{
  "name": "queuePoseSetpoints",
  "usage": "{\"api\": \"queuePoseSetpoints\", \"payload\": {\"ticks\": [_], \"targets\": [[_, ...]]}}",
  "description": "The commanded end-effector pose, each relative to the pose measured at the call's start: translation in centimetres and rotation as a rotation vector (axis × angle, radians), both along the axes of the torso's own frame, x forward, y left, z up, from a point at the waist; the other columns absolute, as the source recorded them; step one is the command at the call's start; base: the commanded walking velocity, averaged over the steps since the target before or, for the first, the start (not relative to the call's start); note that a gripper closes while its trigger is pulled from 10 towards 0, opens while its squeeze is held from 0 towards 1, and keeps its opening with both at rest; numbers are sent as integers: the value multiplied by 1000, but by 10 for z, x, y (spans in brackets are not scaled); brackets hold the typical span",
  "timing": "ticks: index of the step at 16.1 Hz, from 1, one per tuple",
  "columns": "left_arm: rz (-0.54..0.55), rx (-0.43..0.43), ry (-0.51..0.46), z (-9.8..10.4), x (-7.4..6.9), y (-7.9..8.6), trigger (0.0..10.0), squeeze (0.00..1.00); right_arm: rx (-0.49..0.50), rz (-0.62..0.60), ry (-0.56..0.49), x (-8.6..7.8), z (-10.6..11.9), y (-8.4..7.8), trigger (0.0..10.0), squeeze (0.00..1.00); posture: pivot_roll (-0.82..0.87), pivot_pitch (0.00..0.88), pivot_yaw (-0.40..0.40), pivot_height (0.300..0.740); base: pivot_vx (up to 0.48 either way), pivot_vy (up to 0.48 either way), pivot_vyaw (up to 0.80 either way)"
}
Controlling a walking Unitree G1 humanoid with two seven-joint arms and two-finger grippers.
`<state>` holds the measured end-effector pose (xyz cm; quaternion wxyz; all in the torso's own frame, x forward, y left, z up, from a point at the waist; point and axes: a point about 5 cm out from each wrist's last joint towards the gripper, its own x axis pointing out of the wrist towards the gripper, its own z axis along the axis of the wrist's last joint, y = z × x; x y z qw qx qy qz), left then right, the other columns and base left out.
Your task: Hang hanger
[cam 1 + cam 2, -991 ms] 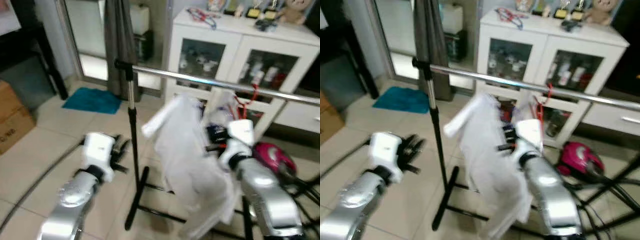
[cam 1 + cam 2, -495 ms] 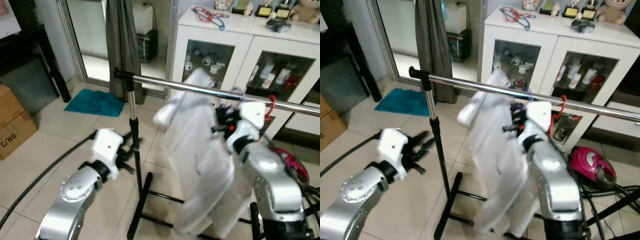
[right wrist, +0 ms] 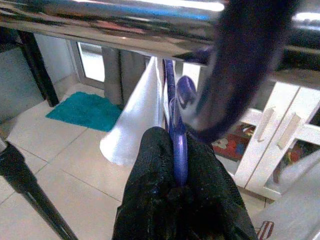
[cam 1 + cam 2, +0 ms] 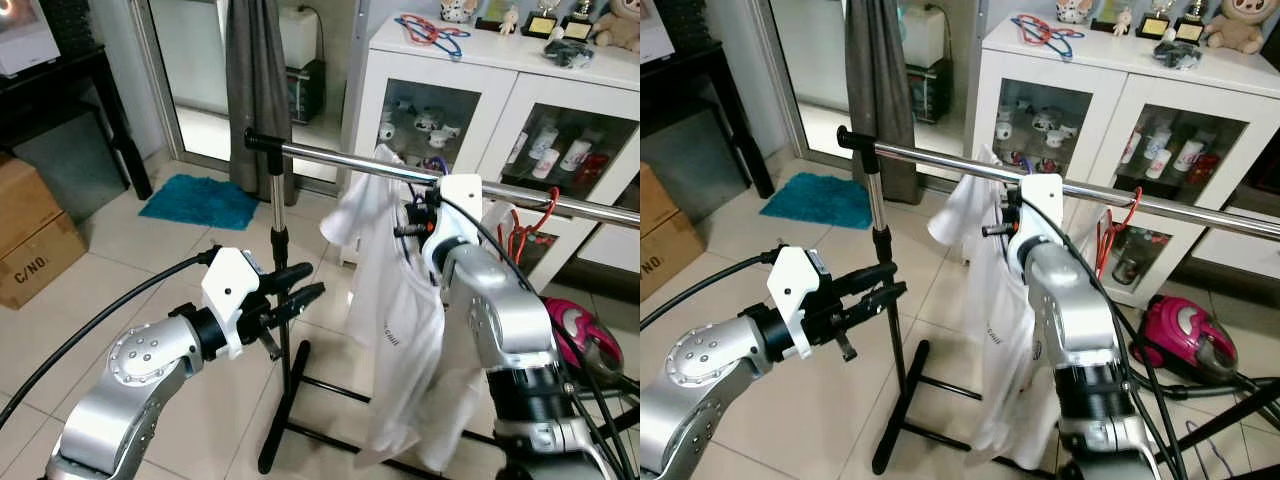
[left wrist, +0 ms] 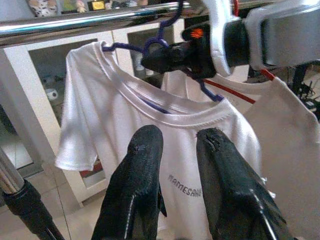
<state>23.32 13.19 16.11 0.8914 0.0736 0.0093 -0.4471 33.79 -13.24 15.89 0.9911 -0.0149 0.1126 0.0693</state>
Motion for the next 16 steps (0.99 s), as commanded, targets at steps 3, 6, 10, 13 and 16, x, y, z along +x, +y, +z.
{"api": "queuePoseSetpoints", "payload": {"ticks": [3, 6, 10, 13, 16], "targets": [[-51, 16, 0, 6, -2, -3, 10000, 0, -10, -11, 33, 19, 7, 4, 10000, 0, 64, 0, -39, 740, 0, 0, 0], [-58, 33, 21, 2, -7, 0, 10000, 0, -13, 26, 115, 15, -6, 10, 10000, 0, 65, 0, -46, 740, 0, 0, 0], [-63, 42, 34, 0, -8, -1, 10000, 0, 13, 46, 108, 10, -10, 9, 10000, 1000, 57, 0, -34, 740, 0, 0, 0], [1, 30, 34, -2, -3, 2, 10000, 0, 59, 118, -3, 5, 2, 10, 10000, 1000, 55, 0, -30, 740, 0, 0, 0], [133, 1, 7, -2, 3, 6, 10000, 0, 124, 185, -75, -5, 13, 8, 10000, 1000, 52, 0, -23, 740, 0, 0, 0]]}}
